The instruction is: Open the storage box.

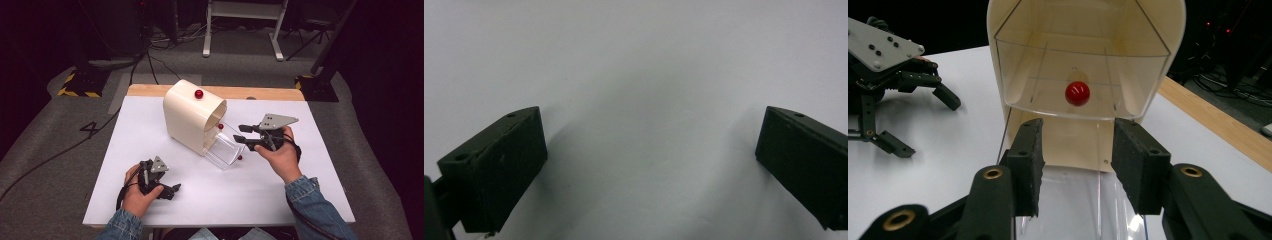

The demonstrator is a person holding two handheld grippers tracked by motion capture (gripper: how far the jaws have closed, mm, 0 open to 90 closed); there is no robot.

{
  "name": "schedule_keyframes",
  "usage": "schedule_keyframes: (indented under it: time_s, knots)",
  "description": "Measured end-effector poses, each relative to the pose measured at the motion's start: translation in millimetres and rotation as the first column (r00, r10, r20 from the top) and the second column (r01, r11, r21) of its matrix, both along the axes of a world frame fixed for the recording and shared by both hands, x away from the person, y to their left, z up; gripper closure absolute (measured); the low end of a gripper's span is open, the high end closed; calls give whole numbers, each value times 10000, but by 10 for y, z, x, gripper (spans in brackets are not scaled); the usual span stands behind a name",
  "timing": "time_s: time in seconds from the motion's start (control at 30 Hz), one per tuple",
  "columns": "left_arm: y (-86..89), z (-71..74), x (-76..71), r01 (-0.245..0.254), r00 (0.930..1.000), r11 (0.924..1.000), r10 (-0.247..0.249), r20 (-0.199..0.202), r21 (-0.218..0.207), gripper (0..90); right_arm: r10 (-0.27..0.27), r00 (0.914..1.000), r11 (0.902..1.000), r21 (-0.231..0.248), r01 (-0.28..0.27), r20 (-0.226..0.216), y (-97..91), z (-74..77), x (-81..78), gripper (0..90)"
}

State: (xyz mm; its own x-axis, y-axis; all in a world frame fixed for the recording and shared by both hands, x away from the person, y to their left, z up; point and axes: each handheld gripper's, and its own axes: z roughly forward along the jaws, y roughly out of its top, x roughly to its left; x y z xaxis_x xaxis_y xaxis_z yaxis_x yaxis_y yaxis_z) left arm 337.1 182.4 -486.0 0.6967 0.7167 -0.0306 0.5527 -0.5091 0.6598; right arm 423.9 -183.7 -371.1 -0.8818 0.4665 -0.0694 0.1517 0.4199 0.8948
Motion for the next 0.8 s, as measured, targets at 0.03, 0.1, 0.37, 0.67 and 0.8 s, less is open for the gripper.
schedule_keyframes:
  time_s: [0.03,0.1,0.37,0.67,0.8]
  knots:
    - [0,-1,0,-2,10000,10000,2,3,-4,2,42,10000,10000,-39,-42,-80,70,-8,42,563]
    - [1,-1,-2,-13,10000,10000,13,12,-3,2,26,9999,10000,-55,-27,-128,102,-16,65,563]
    - [0,-2,-3,-12,10000,10000,12,26,-2,2,151,9996,9998,104,-149,-240,300,-92,219,585]
    - [-1,-1,-3,-21,10000,10000,21,28,7,2,142,9996,9999,83,-140,-255,425,-190,314,705]
    - [-1,-1,-4,-24,10000,10000,24,30,7,2,100,9997,9999,94,-98,-201,426,-190,312,739]
